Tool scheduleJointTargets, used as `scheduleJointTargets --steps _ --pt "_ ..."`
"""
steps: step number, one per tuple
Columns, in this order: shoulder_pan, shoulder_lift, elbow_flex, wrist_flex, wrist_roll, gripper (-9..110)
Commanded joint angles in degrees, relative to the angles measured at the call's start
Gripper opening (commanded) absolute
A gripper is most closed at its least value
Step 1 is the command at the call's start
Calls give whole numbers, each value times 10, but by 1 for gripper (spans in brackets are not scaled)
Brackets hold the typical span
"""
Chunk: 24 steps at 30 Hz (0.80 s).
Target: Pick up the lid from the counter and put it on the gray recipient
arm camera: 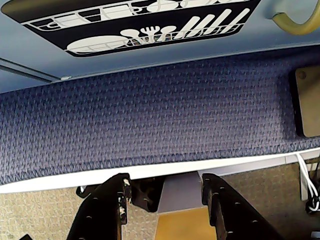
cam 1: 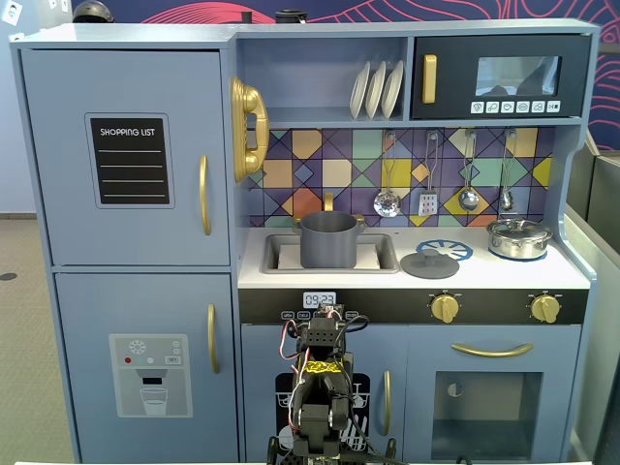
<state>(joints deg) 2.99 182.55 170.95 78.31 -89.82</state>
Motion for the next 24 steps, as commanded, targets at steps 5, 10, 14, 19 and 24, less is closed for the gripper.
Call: scheduleJointTargets --steps 5,10,14,19,24 --pt "76 -4 11 93 16 0" --pt "73 -4 11 93 16 0" --pt "70 -4 11 94 16 0" --pt "98 -17 -30 48 0 0" --pt "134 -88 -189 -31 0 0"
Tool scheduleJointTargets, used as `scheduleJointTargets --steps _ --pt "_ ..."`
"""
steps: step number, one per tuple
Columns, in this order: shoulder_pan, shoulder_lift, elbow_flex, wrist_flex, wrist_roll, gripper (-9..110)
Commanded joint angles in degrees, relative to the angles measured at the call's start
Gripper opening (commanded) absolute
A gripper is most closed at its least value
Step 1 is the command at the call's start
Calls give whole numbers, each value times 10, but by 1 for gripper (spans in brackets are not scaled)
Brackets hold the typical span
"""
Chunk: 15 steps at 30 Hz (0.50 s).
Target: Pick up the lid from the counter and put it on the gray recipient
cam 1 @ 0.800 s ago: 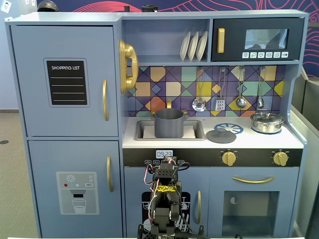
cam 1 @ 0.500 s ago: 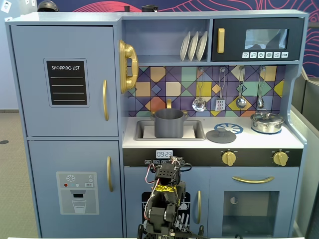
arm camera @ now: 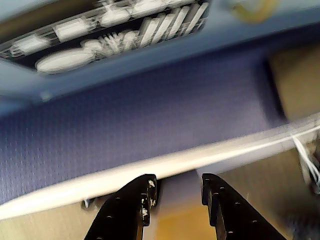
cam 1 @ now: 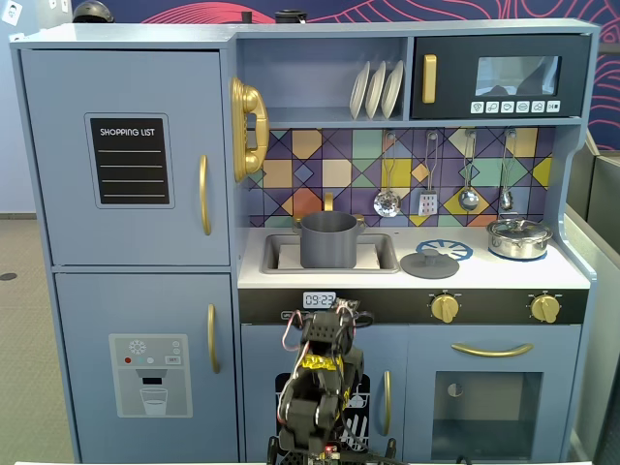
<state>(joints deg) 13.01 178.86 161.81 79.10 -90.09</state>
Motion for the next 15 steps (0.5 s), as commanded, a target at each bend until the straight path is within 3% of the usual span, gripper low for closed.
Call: scheduleJointTargets --steps 1,7,15 --pt "46 -62 -126 -62 -1 0" --pt "133 -97 -228 -247 -79 0" --pt "200 -123 -199 -532 -69 0"
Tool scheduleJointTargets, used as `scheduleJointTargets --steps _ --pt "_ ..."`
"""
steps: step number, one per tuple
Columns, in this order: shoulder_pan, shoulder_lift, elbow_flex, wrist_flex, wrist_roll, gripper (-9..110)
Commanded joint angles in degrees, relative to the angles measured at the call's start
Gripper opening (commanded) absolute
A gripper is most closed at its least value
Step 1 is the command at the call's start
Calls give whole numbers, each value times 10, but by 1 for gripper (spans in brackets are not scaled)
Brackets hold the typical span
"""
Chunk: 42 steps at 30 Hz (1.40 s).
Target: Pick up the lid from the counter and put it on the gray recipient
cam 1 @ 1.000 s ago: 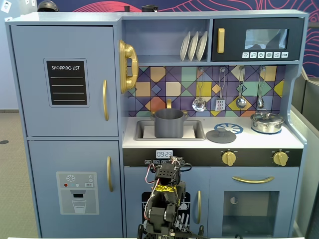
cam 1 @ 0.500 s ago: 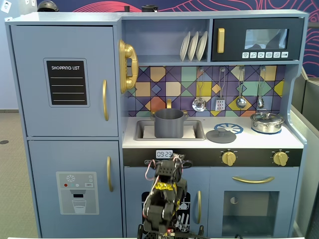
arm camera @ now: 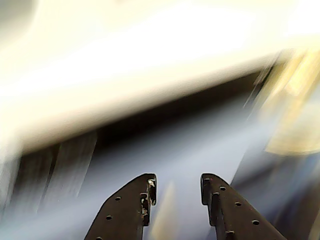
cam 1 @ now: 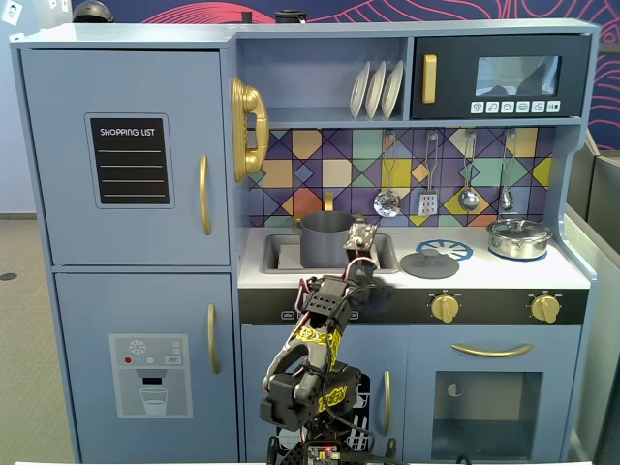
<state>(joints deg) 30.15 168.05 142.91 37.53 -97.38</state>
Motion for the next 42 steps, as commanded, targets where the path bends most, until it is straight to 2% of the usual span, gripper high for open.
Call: scheduleJointTargets --steps 1,6,12,17,25,42 --pt "34 -22 -8 -120 4 0" --pt "50 -75 10 -226 32 0" --pt "62 -137 16 -313 75 18" --pt "70 -181 8 -342 65 27" --pt "48 -301 -35 -443 37 26" --pt "38 -484 -148 -543 53 24"
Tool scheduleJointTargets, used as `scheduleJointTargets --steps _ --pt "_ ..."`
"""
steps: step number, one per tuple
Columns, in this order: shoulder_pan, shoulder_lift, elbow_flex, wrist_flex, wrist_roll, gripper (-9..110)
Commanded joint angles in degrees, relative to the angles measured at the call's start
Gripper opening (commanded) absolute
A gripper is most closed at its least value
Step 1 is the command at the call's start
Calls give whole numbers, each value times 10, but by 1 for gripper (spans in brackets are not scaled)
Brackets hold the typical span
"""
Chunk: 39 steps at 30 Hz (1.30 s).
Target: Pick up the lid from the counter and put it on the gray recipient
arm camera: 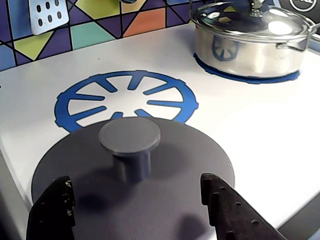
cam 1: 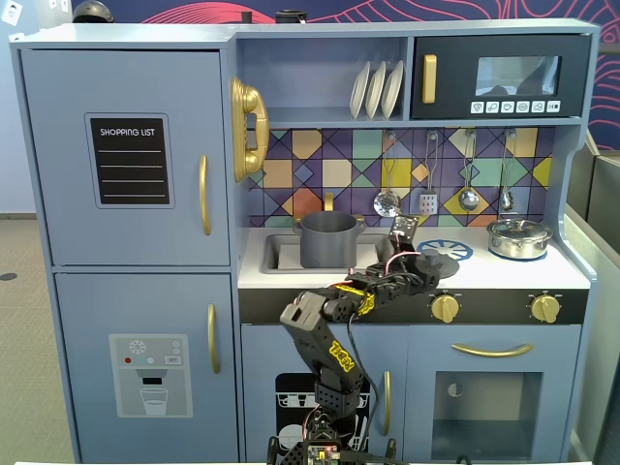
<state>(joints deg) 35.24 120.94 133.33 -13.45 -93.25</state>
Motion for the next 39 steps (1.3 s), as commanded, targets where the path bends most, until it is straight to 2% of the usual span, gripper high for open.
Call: scheduleJointTargets --steps 1,24,33,39 --pt "-15 -23 -58 -40 11 23" --pt "-18 -157 -155 -64 47 17" --pt "-25 -179 -160 -60 35 1" --pt "-29 -187 -165 -62 34 0"
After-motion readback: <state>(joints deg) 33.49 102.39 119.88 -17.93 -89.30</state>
